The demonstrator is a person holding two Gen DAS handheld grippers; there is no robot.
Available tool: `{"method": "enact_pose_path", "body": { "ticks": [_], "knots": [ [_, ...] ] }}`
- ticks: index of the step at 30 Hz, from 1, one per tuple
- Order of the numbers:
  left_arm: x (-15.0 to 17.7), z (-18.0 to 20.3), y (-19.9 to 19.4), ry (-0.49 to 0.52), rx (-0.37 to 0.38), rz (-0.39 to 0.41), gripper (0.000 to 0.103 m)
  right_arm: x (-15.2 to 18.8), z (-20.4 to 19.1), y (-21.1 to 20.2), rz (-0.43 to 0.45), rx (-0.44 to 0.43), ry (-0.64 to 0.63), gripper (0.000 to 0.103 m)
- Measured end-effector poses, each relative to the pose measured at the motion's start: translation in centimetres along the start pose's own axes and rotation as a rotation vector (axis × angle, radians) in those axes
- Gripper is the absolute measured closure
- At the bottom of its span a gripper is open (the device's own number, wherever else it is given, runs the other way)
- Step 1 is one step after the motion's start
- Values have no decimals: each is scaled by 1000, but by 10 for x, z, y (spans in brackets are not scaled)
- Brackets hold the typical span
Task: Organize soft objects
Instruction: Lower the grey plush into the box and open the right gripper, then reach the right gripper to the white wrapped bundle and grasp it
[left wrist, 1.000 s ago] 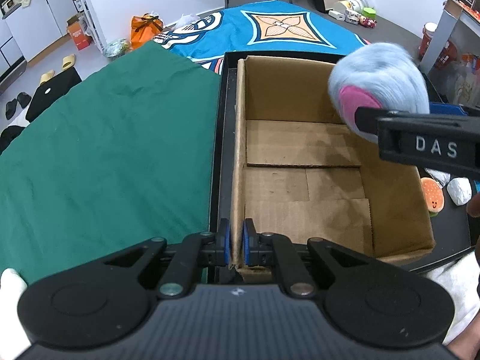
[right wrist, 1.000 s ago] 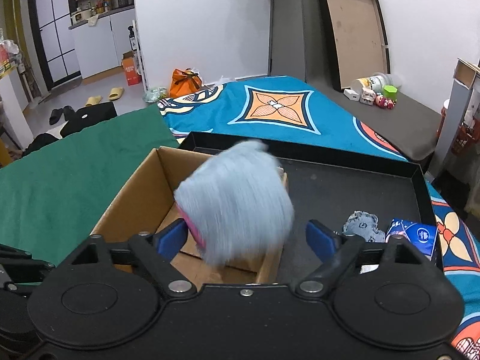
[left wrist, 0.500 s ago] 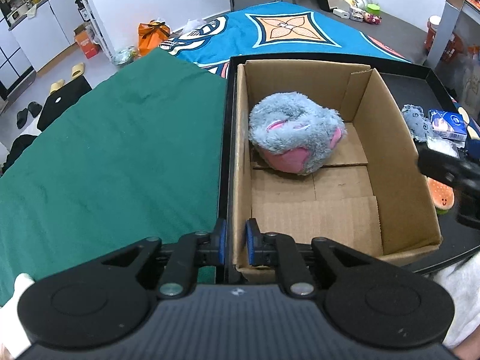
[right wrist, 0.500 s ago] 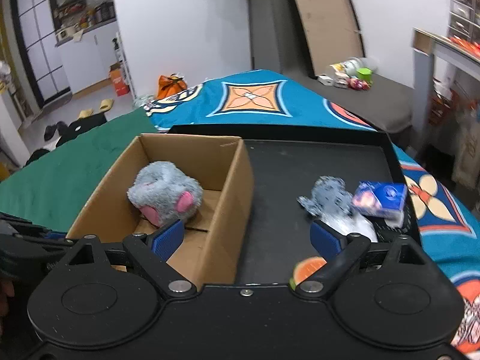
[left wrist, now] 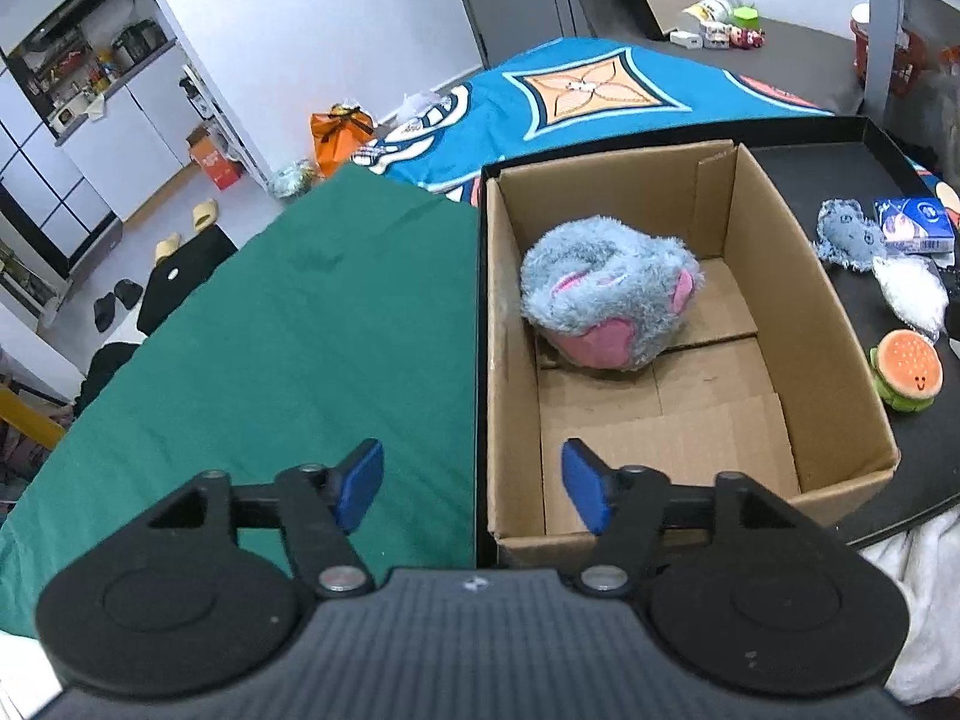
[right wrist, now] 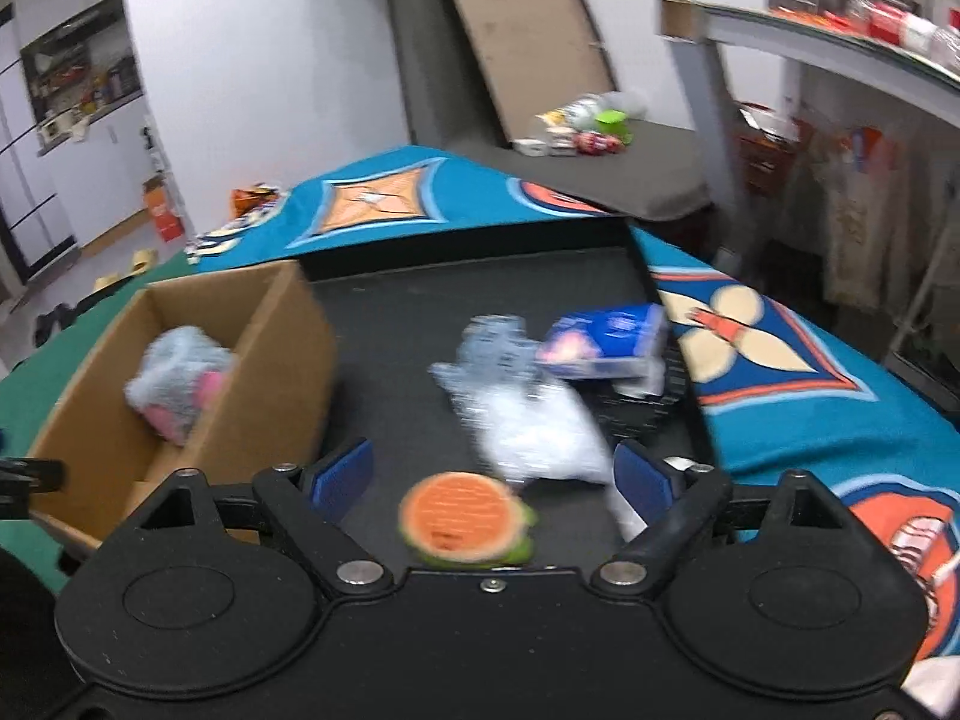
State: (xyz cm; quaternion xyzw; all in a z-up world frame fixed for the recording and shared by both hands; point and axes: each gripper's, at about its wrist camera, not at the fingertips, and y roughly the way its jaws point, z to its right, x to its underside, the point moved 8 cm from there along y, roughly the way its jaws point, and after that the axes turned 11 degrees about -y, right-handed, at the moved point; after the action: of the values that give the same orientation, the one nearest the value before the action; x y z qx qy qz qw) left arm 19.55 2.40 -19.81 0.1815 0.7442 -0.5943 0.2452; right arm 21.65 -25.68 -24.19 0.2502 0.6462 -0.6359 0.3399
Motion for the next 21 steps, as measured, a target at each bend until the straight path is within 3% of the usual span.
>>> {"method": "enact_pose_path", "body": {
  "ticks": [11,21],
  "knots": [
    [-5,11,-3,33,-43,-1,16,27,26,20,-68,52,-73,20],
    [-10,13,0,10,-41,-19,12,34,30,34,-66,93,-179,29]
  ]
}}
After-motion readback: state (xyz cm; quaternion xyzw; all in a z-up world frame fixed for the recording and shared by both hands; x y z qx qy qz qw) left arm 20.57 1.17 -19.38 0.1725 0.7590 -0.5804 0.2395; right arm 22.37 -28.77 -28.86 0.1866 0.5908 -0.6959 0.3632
